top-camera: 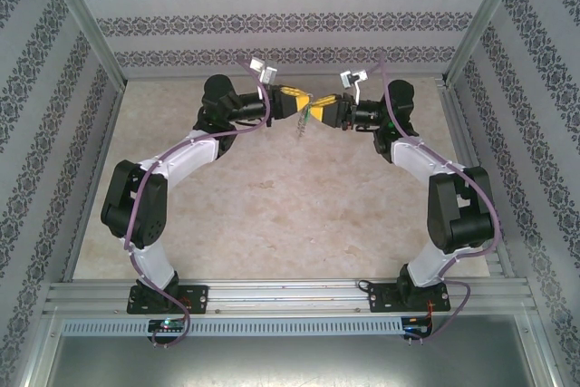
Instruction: Put the keys on the keyring
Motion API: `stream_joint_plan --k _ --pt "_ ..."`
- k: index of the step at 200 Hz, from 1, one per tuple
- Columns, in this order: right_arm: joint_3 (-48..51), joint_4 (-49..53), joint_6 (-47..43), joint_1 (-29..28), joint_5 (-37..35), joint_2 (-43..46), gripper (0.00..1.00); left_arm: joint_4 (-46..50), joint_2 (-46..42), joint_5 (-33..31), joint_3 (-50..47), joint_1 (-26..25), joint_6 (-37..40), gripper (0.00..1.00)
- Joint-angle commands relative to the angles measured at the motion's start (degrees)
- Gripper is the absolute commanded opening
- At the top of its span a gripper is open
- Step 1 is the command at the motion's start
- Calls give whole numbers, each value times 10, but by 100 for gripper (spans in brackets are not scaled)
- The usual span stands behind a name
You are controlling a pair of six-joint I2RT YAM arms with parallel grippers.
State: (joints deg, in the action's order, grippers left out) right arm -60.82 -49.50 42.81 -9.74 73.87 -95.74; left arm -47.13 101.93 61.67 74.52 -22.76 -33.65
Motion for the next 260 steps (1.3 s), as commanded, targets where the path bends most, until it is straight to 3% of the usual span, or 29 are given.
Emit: stream_joint_plan --k 1,25,64,113,138,172,260 --pt "44 -22 6 24 -37 40 42 -10 -28 -23 -6 -7 39 0" --pt "90 -28 5 41 -62 81 50 -8 -31 -32 -8 -7 44 0" --pt "125 46 -44 38 -124 150 53 -11 -33 -32 -11 -7 40 0" --pt "129 215 -178 -27 -267 220 55 -10 -38 -30 -13 -7 41 0" --pt "124 222 -188 -46 -303 224 56 -12 -37 -30 -13 -7 39 0" --pt "106 208 -178 -41 -303 218 54 -12 -38 -25 -15 -7 36 0" --pt "50 115 -99 -30 -220 155 49 -15 -36 -14 -17 -8 30 0"
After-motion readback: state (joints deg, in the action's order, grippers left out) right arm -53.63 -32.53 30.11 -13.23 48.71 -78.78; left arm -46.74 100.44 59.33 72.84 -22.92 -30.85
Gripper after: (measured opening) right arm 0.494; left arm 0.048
